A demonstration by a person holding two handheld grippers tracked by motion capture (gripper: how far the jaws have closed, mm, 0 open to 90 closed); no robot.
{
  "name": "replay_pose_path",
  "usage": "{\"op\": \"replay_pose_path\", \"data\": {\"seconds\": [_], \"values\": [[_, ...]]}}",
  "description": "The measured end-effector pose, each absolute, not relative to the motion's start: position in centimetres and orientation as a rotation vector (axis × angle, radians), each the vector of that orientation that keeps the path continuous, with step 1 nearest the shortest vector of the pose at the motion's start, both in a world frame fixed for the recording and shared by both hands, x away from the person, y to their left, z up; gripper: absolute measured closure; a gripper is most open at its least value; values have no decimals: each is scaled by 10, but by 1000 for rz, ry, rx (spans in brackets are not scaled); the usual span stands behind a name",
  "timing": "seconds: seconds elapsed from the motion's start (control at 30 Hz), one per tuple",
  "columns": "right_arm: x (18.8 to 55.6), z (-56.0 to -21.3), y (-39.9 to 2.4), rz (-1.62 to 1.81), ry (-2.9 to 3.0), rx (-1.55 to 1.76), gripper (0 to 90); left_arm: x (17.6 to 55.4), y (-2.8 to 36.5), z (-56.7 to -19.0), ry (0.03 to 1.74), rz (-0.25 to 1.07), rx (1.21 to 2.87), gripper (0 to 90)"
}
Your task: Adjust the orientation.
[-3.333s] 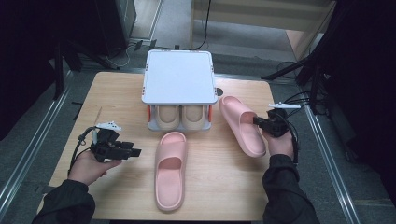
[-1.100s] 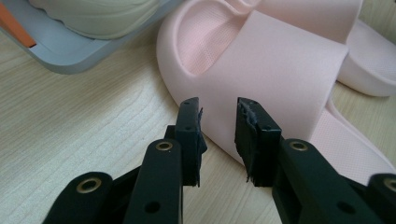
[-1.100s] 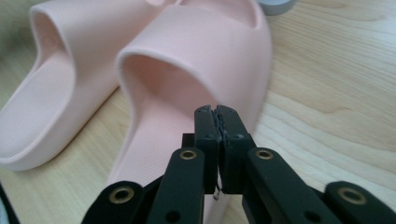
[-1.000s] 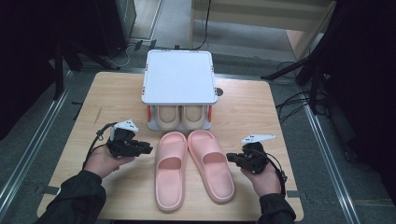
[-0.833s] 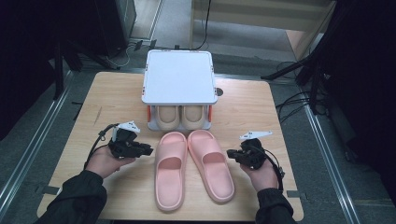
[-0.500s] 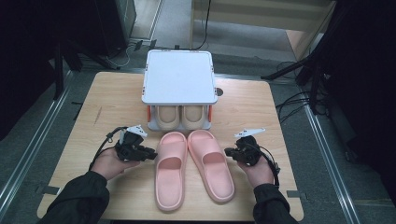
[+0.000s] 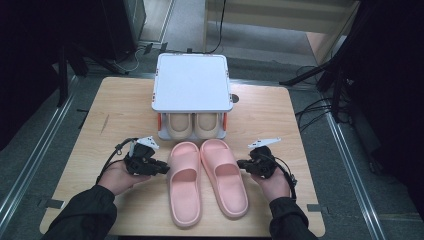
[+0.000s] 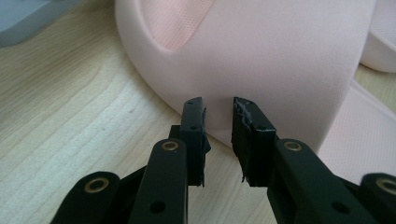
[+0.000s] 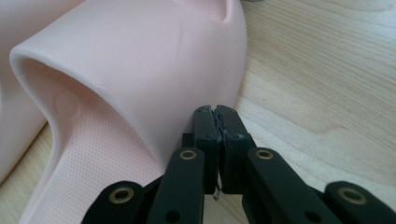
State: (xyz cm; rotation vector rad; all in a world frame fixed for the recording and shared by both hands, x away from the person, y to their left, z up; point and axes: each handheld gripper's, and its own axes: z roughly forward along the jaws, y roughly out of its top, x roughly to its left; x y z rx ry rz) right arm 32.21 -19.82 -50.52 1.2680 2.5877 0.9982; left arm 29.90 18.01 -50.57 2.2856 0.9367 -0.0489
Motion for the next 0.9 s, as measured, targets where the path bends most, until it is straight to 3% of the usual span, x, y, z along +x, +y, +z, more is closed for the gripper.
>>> {"op": "replay_pose_path", "data": {"seconds": [0.53,0.9], "values": [[321,-509,-193,1038,2600,1261,879,294,175,-505,908,-63,2303,715],[319,-495,-201,1172,2528,1214,784,295,186,-493,963,-54,2242,553]]}}
